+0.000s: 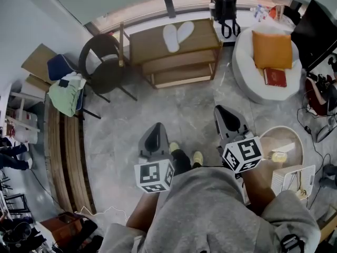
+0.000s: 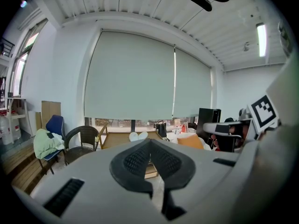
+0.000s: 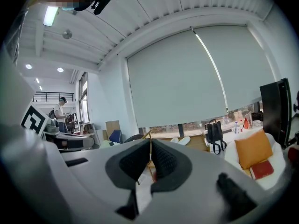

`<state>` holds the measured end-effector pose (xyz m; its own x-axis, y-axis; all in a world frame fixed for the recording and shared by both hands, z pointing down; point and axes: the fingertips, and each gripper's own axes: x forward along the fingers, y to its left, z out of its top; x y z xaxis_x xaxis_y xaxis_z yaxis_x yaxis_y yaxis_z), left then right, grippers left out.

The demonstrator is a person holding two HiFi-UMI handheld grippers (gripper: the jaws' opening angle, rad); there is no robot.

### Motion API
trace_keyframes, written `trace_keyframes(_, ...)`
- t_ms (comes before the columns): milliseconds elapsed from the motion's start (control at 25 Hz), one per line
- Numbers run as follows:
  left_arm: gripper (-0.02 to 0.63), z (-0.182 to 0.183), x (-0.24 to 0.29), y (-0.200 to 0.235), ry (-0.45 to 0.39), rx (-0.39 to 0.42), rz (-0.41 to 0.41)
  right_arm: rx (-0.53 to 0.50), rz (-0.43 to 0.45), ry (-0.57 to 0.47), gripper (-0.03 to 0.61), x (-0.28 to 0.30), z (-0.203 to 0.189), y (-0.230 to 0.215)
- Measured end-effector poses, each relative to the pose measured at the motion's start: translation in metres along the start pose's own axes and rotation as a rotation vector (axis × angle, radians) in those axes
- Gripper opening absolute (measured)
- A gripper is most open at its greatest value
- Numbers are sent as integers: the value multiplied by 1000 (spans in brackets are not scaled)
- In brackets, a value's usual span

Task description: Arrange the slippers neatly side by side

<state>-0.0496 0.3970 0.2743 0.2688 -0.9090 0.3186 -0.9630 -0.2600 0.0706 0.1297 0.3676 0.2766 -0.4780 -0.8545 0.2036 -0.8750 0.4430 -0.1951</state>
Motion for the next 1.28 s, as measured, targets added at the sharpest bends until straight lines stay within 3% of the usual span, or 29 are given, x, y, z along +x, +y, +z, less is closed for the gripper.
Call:
trace_keyframes(640, 14, 18, 71, 14, -11, 15, -37, -4, -29, -9, 25, 55, 12, -35)
trace_keyframes(1280, 14, 65, 221, 94, 20, -13, -82, -27, -85, 46, 25, 214, 45, -81)
